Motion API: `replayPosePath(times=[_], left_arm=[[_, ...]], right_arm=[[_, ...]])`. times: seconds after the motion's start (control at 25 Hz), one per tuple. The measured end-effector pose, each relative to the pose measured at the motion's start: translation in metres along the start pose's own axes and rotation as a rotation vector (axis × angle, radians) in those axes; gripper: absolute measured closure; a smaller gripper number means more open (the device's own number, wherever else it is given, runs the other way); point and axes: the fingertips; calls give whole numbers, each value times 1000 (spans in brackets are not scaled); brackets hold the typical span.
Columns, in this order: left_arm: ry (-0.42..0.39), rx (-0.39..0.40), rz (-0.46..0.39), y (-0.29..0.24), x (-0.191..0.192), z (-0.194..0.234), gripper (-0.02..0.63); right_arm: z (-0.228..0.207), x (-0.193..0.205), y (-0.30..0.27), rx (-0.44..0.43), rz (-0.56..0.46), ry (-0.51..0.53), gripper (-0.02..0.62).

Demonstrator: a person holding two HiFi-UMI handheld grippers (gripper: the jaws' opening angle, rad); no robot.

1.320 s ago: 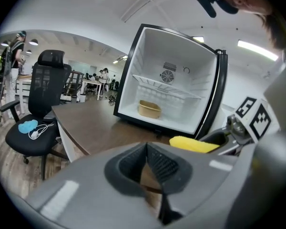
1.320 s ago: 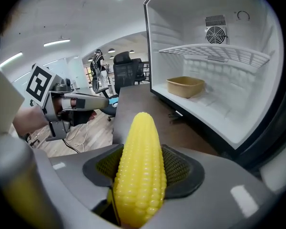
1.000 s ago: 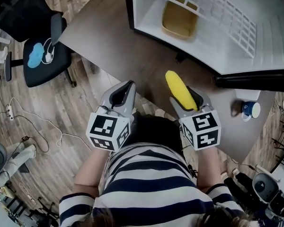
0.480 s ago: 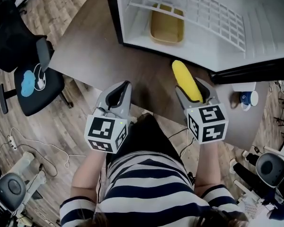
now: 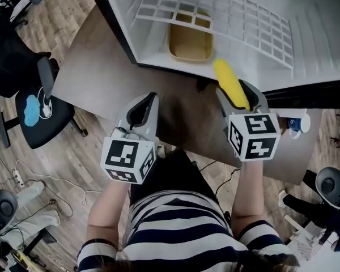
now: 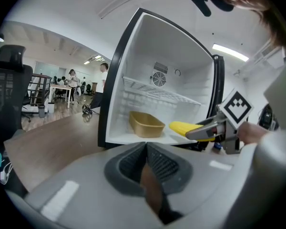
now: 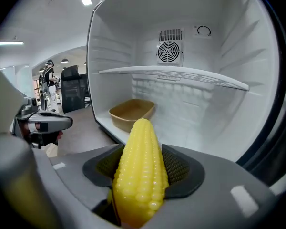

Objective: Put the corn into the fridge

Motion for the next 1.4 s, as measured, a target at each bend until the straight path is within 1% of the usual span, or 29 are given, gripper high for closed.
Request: replayPosePath(times=[0.32, 0.68, 1.08, 1.4], left_arm=[[-48, -23, -53, -35, -18, -3, 606], [-83, -66, -88, -68, -30, 8, 606], [-100, -107, -125, -92, -40, 23, 606], [-86, -138, -150, -100, -45, 25, 606]], right_arm=[[-27, -10, -31, 47, -45, -38, 338], [-56, -28, -62, 119, -79, -38, 339], [-68, -47, -97, 161, -69, 10, 339], [-82, -41, -106, 176, -47, 28, 337]])
Point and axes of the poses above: the fingertips, and each gripper's own axes: y backward along the fingers, z to its left, x out of its underside, and after that the axes turned 4 degrees about -x, right-handed
